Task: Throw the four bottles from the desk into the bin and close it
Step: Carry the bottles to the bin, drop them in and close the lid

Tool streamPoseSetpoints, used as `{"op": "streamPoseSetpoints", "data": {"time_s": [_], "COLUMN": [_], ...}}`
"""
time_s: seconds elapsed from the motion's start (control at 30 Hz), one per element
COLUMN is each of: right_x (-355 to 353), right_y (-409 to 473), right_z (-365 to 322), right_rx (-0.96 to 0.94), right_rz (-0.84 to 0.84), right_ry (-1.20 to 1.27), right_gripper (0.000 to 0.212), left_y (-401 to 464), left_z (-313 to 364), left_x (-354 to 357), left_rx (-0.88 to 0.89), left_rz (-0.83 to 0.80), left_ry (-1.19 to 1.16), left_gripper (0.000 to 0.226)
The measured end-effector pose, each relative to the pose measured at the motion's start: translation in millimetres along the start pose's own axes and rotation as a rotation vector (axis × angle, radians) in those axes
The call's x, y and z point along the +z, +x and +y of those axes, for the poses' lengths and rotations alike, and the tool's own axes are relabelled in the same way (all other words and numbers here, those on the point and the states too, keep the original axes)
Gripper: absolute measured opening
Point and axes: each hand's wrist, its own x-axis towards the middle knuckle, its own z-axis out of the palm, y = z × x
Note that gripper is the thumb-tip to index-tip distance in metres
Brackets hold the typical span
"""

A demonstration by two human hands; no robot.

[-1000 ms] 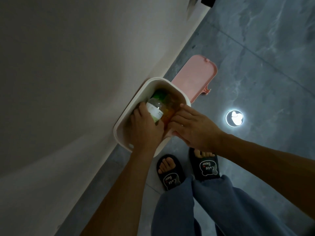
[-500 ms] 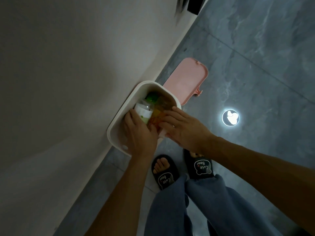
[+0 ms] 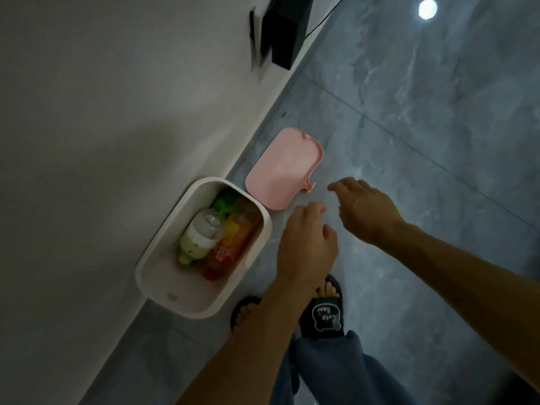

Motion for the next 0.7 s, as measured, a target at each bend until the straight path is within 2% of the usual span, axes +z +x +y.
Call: {"op": "streamPoseSetpoints", "data": {"time_s": [0.13,0.33,0.43,0.7], "right_x": [27,81,97,91], "right_y": [54,110,120,113], "right_z": [21,27,27,32], "right_rx": [-0.018,-0.207,-0.287,-0.325], "right_rz": [0.035,0.055,0.051,0.076], "right_ry": [-0.093,-0.174,-0.187,-0.228], "right_gripper": [0.06,0.067,0.058,0.029], "left_y": [52,114,125,121], "left_z": [-28,-72,-89,-91], "left_x": [53,104,116,111], "left_rx": [-0.058,-0.133,-0.151,-0.138], "left_rz": [-0.017,0.125,0.127,0.163], "left_ry": [0.051,0.198,0.252,0.245], "left_gripper": [0.043,0.036,0.035,0.023]}}
